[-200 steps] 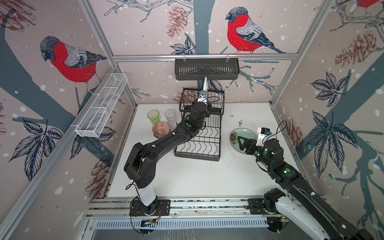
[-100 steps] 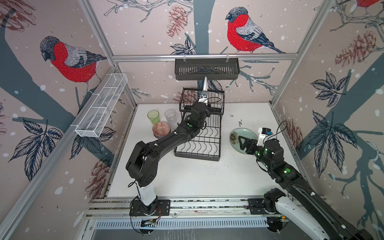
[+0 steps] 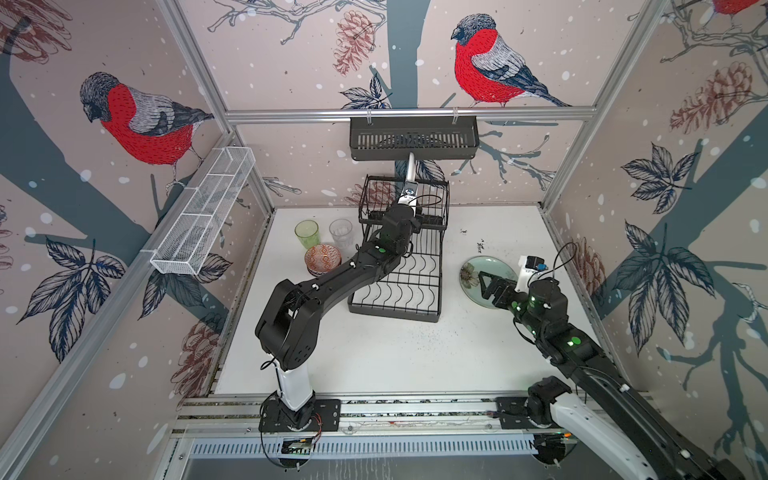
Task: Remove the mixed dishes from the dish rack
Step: 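Grip the upright white blue-rimmed plate rim with the left gripper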
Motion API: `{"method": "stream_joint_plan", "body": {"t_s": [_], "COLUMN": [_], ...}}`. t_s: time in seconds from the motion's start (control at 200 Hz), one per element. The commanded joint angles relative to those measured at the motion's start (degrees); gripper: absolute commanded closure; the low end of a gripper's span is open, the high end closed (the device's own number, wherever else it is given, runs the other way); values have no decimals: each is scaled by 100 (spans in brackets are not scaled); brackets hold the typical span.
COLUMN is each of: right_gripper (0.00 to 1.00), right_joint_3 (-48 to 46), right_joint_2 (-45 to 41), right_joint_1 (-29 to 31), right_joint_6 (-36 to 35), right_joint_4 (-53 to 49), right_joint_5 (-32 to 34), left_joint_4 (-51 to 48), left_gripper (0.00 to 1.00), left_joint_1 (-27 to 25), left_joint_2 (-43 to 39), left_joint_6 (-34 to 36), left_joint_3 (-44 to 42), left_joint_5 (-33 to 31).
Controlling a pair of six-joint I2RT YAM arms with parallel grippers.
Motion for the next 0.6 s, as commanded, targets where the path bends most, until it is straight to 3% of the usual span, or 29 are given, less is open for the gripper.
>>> {"method": "stream_joint_plan", "body": {"t_s": [0.0, 0.16, 0.36, 0.465, 0.595], "right_gripper": [6, 6, 5, 5, 5], "right_joint_3": [-25, -43, -69, -69, -69], "right_joint_2": [-9, -14, -2, 6, 16], "right_joint_1": [-34, -73, -105, -123, -152], "right_joint_6": [61, 76, 105, 109, 115], "right_joint_4": [16, 29, 76, 71, 88], "right_joint_5": [60, 40, 30, 34, 27], "left_joint_4": [300, 303, 303, 300, 300], "left_gripper": [61, 62, 68, 77, 77], "left_joint_1": [35, 44, 70, 97, 124], "left_joint_2": [26, 51, 80, 90, 96], "left_joint_6": [90, 100, 10, -58, -98], "left_joint_3": [52, 64, 69, 52, 36], "left_joint_5": [51, 159, 272, 288, 334]}}
